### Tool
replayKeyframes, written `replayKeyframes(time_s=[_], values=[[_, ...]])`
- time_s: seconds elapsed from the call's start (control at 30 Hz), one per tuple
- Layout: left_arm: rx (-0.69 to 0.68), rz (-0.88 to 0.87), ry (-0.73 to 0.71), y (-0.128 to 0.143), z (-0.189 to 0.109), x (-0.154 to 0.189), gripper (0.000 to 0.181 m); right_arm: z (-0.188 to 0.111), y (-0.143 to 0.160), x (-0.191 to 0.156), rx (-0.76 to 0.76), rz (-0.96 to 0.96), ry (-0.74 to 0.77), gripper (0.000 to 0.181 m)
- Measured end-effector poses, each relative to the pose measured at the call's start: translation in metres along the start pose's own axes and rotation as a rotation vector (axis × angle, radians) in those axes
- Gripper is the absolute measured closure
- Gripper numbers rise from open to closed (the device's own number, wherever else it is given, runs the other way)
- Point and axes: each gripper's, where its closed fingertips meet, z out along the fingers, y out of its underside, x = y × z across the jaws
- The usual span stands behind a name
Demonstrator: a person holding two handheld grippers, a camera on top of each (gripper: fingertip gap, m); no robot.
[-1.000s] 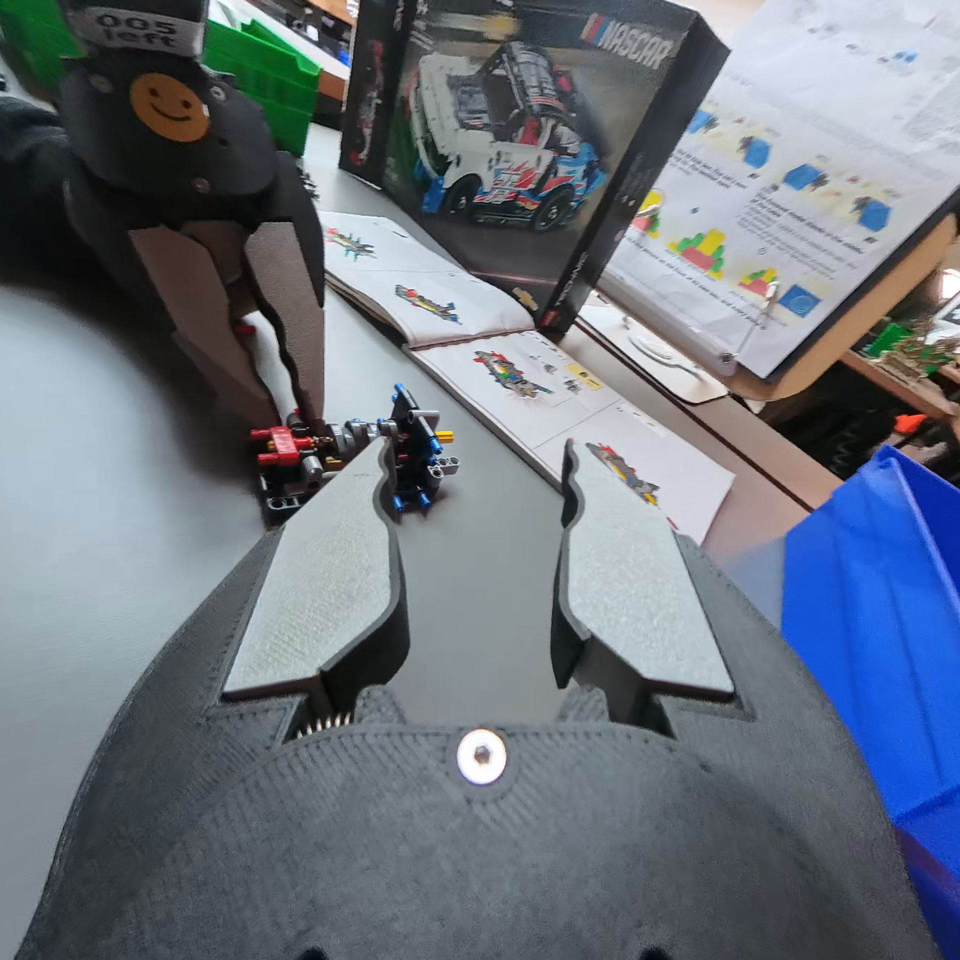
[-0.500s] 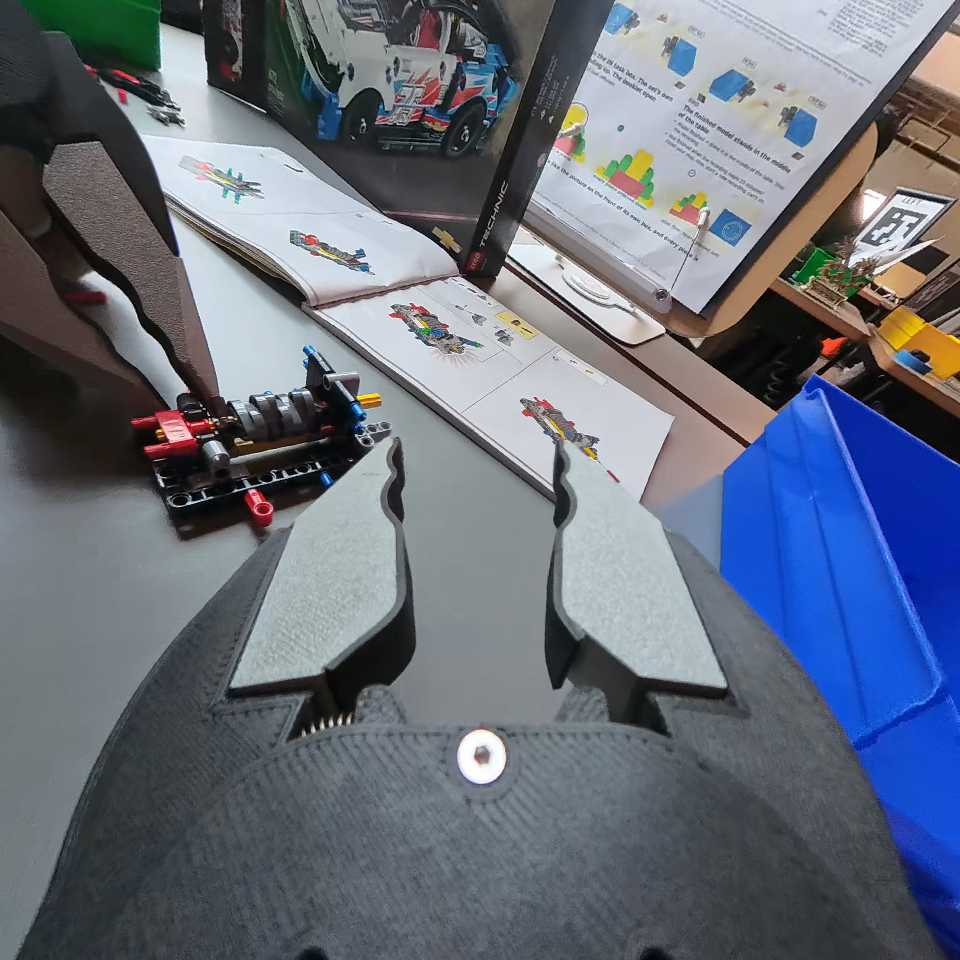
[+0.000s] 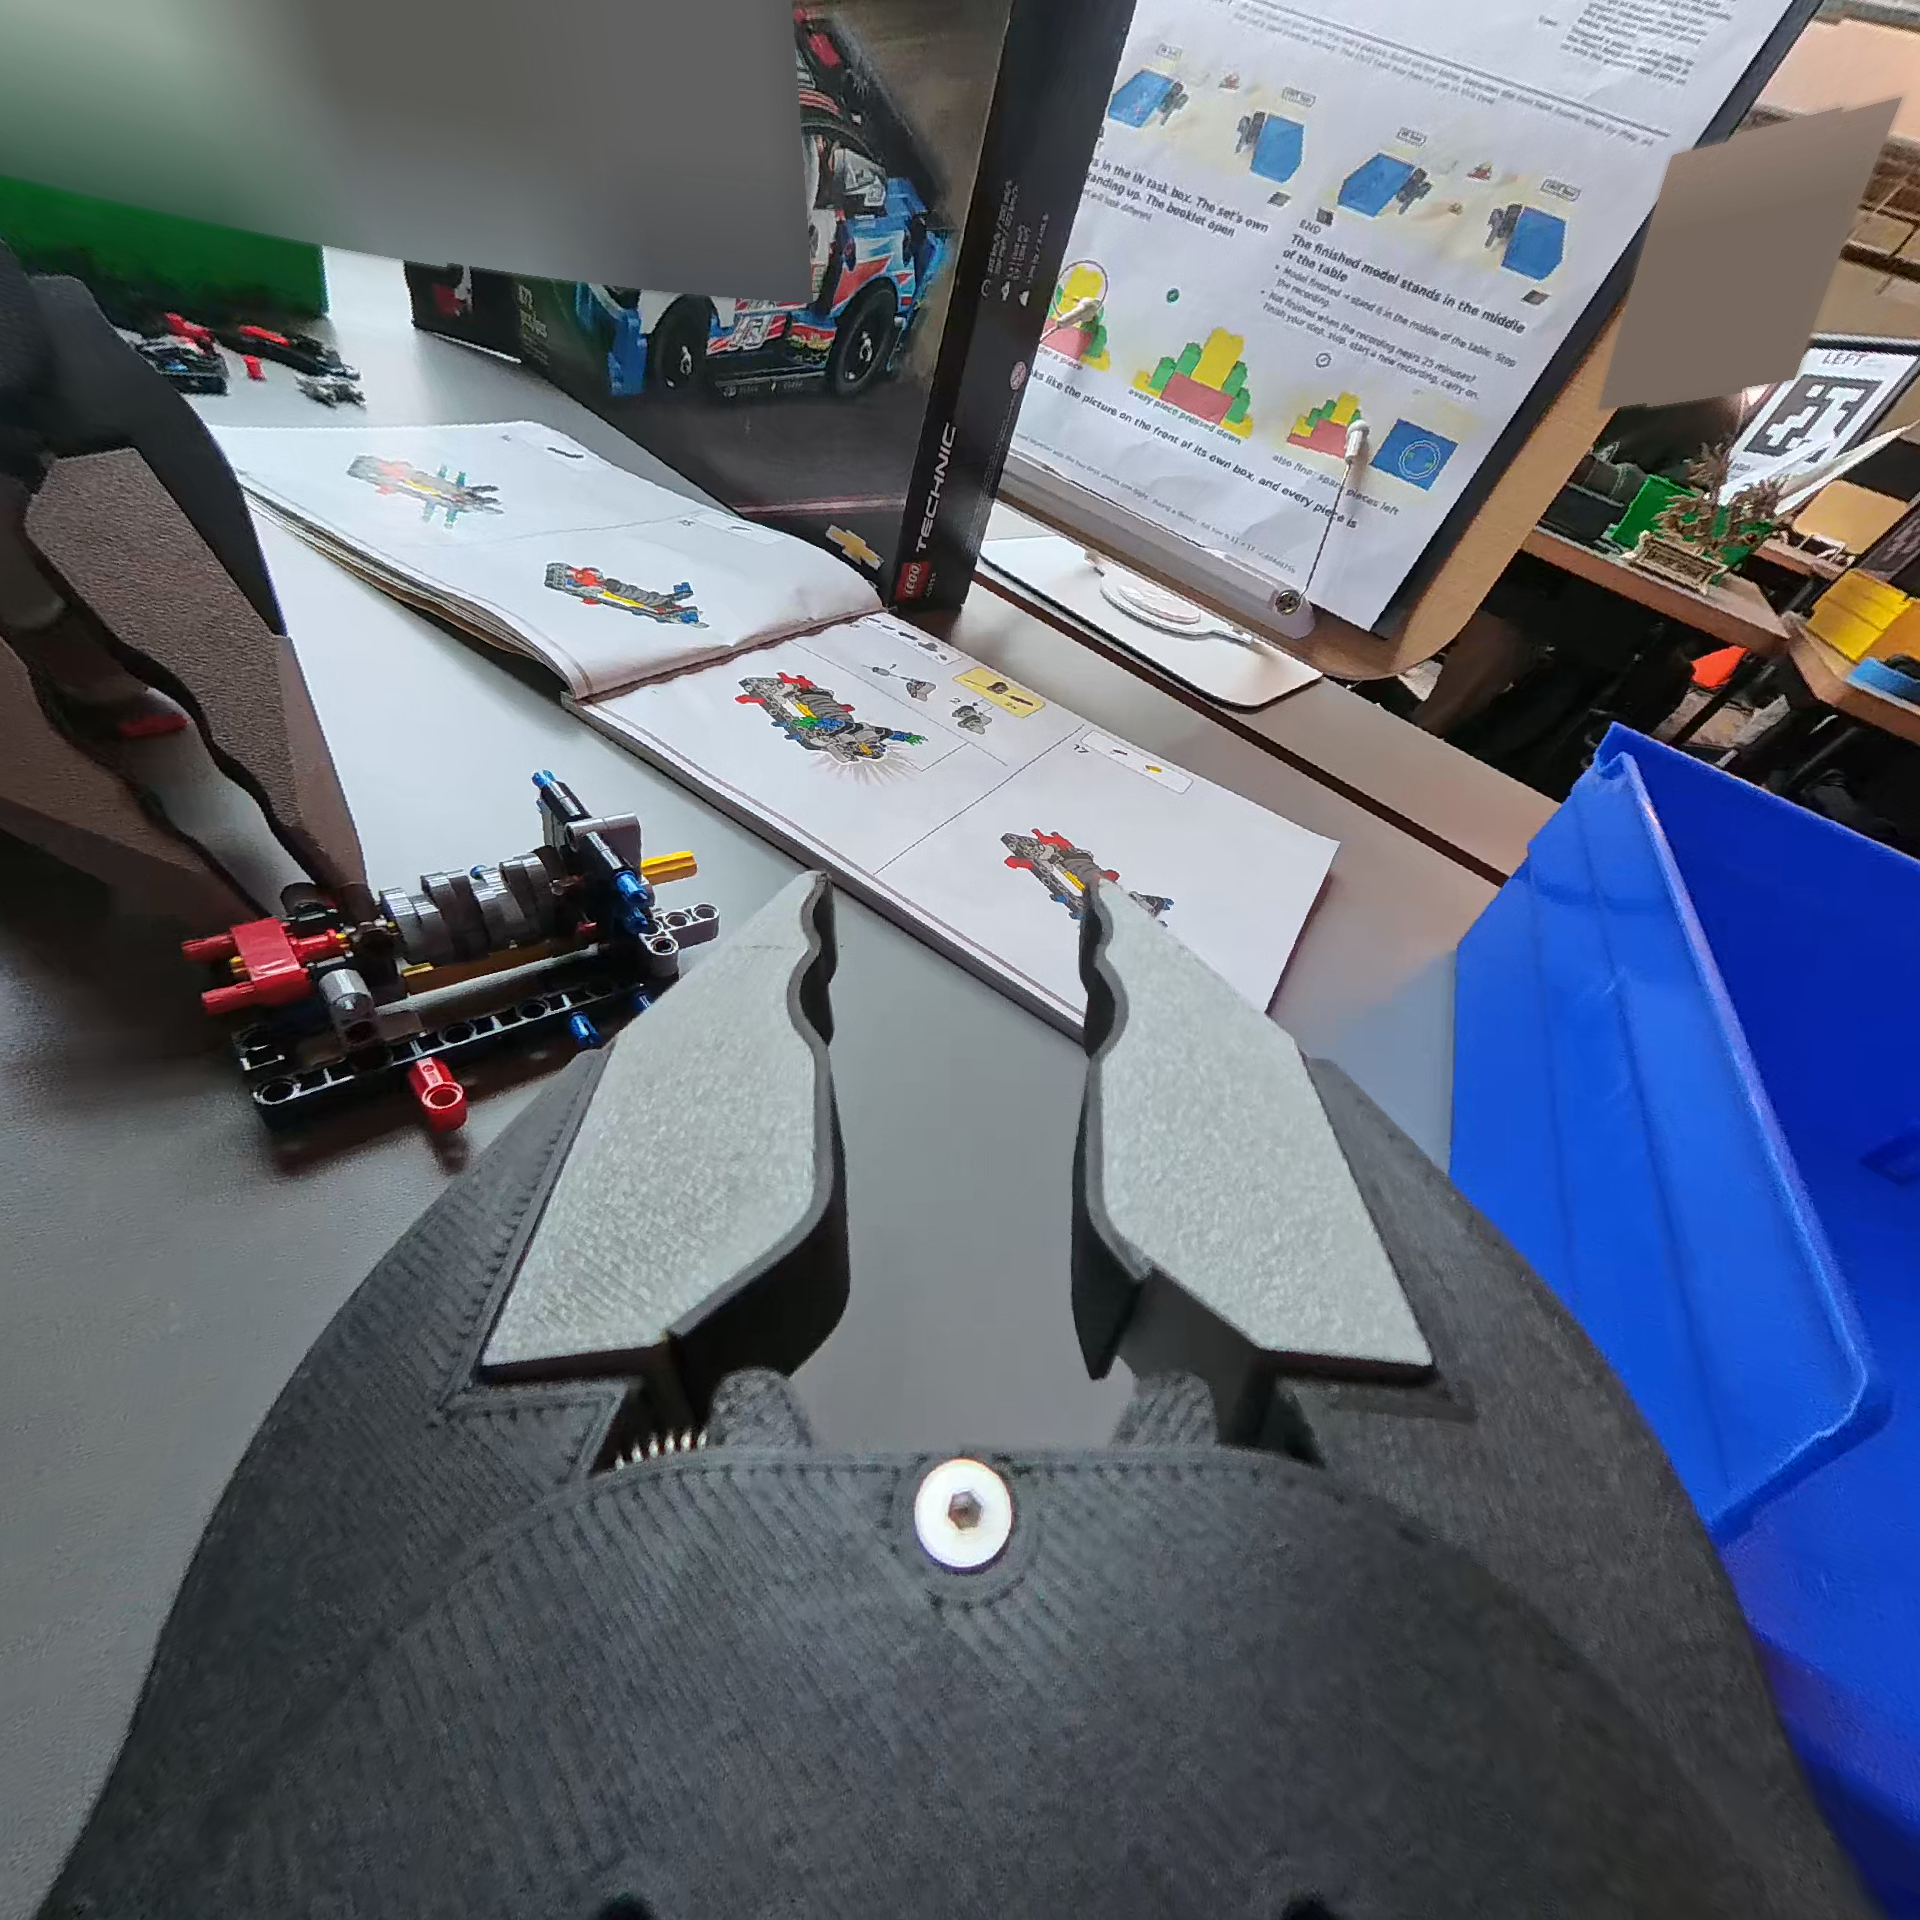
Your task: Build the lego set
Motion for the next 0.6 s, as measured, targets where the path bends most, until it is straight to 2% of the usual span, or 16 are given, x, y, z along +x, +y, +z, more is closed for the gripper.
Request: replayKeyframes(time_s=[0.6], values=[[0.000, 0.008, -0.008, -0.0001, 0.0015, 0.0002, 0.173, -0.0005, -0.0022, -0.0015, 0.016, -0.024, 0.002, 0.146]])
